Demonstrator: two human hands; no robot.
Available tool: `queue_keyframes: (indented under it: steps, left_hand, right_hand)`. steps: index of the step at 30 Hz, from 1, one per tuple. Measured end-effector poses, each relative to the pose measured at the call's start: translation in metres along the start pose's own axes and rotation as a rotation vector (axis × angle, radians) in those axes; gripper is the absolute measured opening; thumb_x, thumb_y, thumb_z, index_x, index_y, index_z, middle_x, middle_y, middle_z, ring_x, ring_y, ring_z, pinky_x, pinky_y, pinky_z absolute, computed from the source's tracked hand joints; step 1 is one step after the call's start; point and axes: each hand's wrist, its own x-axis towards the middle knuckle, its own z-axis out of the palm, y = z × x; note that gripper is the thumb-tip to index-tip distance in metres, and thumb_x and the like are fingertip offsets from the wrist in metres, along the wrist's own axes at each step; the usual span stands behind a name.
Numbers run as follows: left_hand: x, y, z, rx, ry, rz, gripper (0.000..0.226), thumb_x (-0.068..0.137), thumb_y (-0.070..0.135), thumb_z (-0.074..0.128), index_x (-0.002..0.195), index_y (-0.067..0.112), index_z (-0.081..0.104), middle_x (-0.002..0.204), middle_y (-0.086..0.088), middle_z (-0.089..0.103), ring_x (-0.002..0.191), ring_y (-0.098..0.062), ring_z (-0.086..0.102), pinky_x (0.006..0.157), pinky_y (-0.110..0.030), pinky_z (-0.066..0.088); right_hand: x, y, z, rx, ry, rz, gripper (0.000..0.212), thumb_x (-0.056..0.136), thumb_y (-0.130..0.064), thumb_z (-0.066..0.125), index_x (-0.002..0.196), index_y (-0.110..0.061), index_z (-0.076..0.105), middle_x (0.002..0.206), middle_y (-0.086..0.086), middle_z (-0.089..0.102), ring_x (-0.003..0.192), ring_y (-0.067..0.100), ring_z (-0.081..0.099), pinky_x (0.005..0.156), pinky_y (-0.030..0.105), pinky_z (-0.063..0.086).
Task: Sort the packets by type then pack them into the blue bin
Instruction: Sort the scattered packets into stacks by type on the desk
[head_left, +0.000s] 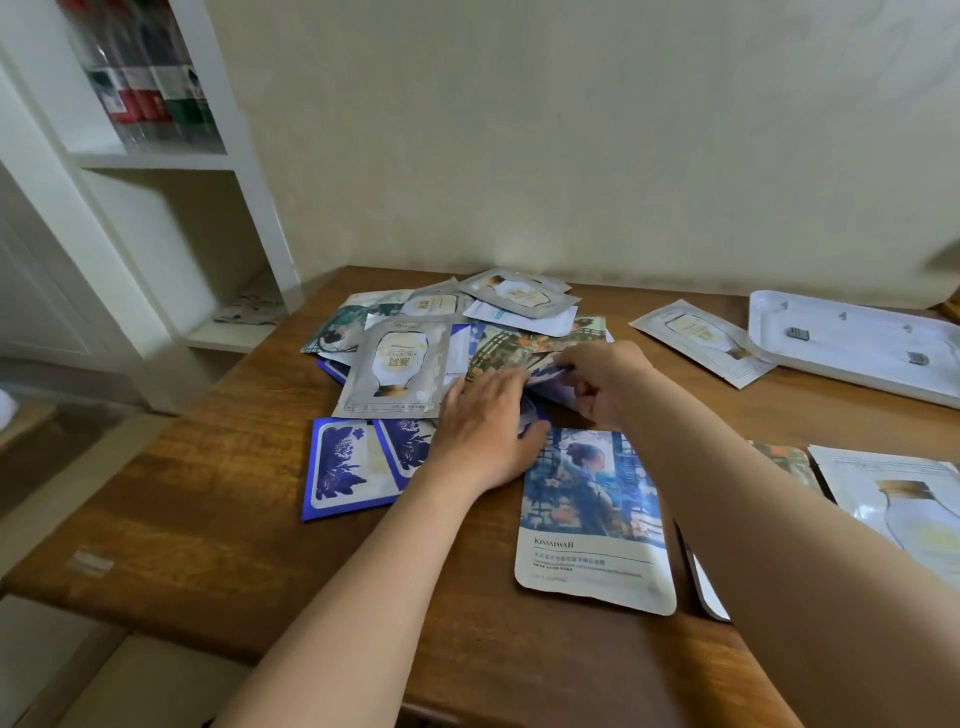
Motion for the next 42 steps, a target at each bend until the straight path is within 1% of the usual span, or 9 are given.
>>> queue_keyframes:
  steps: [12,15,19,24,27,32,35,39,42]
  left_hand:
    - [-0.014,-0.008,-0.012,-0.399,0.335,-0.118,0.042,0.082,0.025,0.076,0.114,0.000,0.065,0.120,-0.017,0.057,0.107,-0.030,0.059,0.086,-0.028,0.045]
    - [-0.024,-0.011,-0.023,-0.376,0.409,-0.145,0.048,0.083,0.018,0.081,0.123,0.002,0.061,0.125,-0.017,0.053,0.107,-0.029,0.059,0.087,-0.039,0.054]
    - [-0.039,-0.024,-0.041,-0.438,0.383,-0.396,0.047,0.093,0.009,0.071,0.135,0.013,0.053,0.106,0.001,0.060,0.092,-0.012,0.059,0.070,-0.021,0.048]
    - [-0.066,-0.018,-0.059,-1.398,0.153,-0.676,0.018,0.100,0.013,0.060,0.115,0.007,0.069,0.098,-0.014,0.078,0.081,-0.022,0.077,0.066,-0.033,0.063]
    - [-0.079,-0.021,-0.064,-1.700,0.061,-0.763,0.038,0.104,0.032,0.047,0.128,0.008,0.067,0.114,-0.023,0.075,0.104,-0.038,0.073,0.080,-0.046,0.063]
    - [-0.091,-0.031,-0.071,-1.523,0.046,-0.617,0.033,0.101,0.006,0.057,0.130,0.020,0.064,0.118,-0.017,0.073,0.099,-0.032,0.076,0.070,-0.041,0.064]
    - [-0.095,-0.023,-0.078,-1.505,-0.078,-0.601,0.030,0.104,0.034,0.056,0.115,0.009,0.068,0.094,-0.015,0.073,0.079,-0.025,0.075,0.066,-0.034,0.059]
    - [-0.102,-0.030,-0.084,-1.759,-0.356,-0.540,0.109,0.077,0.084,0.060,0.141,-0.004,0.055,0.133,-0.025,0.053,0.126,-0.038,0.050,0.119,-0.045,0.031]
    - [-0.105,-0.038,-0.082,-1.807,-0.448,-0.462,0.095,0.076,0.075,0.067,0.141,0.006,0.061,0.155,-0.024,0.046,0.147,-0.040,0.038,0.126,-0.051,0.021]
  right_hand:
    - [-0.093,0.055,-0.003,0.280,-0.340,0.047,0.013,0.097,-0.006,0.059,0.104,0.002,0.066,0.083,0.019,0.076,0.064,0.024,0.075,0.047,0.027,0.057]
    - [-0.108,0.075,0.006,0.345,-0.362,0.041,0.017,0.097,-0.009,0.065,0.109,0.002,0.066,0.079,0.017,0.076,0.064,0.023,0.076,0.049,0.027,0.057]
    - [-0.124,0.092,0.018,0.459,-0.328,0.062,0.009,0.095,-0.008,0.067,0.098,0.001,0.068,0.068,0.014,0.072,0.059,0.021,0.074,0.048,0.028,0.058]
    - [-0.147,0.111,0.037,0.486,-0.395,0.086,0.013,0.096,-0.007,0.067,0.102,0.003,0.068,0.075,0.018,0.073,0.059,0.024,0.072,0.048,0.029,0.059]
    - [-0.156,0.120,0.044,0.440,-0.372,0.064,0.018,0.095,-0.009,0.069,0.110,0.001,0.066,0.082,0.018,0.075,0.066,0.026,0.075,0.052,0.031,0.060]
    - [-0.164,0.133,0.050,0.050,-0.240,-0.404,0.014,0.096,-0.013,0.067,0.109,-0.019,0.066,0.100,0.004,0.076,0.078,0.015,0.076,0.066,0.030,0.063]
    - [-0.165,0.136,0.052,-0.353,-0.071,-0.861,0.012,0.094,-0.018,0.063,0.105,-0.022,0.060,0.102,-0.007,0.065,0.089,0.005,0.062,0.072,0.011,0.048]
    - [-0.160,0.149,0.065,-0.613,0.075,-1.212,0.022,0.083,-0.007,0.054,0.104,-0.008,0.057,0.114,0.010,0.057,0.099,0.029,0.055,0.081,0.038,0.050]
    - [-0.156,0.158,0.068,-0.811,0.147,-1.291,0.029,0.081,-0.014,0.044,0.105,-0.010,0.060,0.122,0.012,0.062,0.099,0.038,0.061,0.075,0.046,0.054]
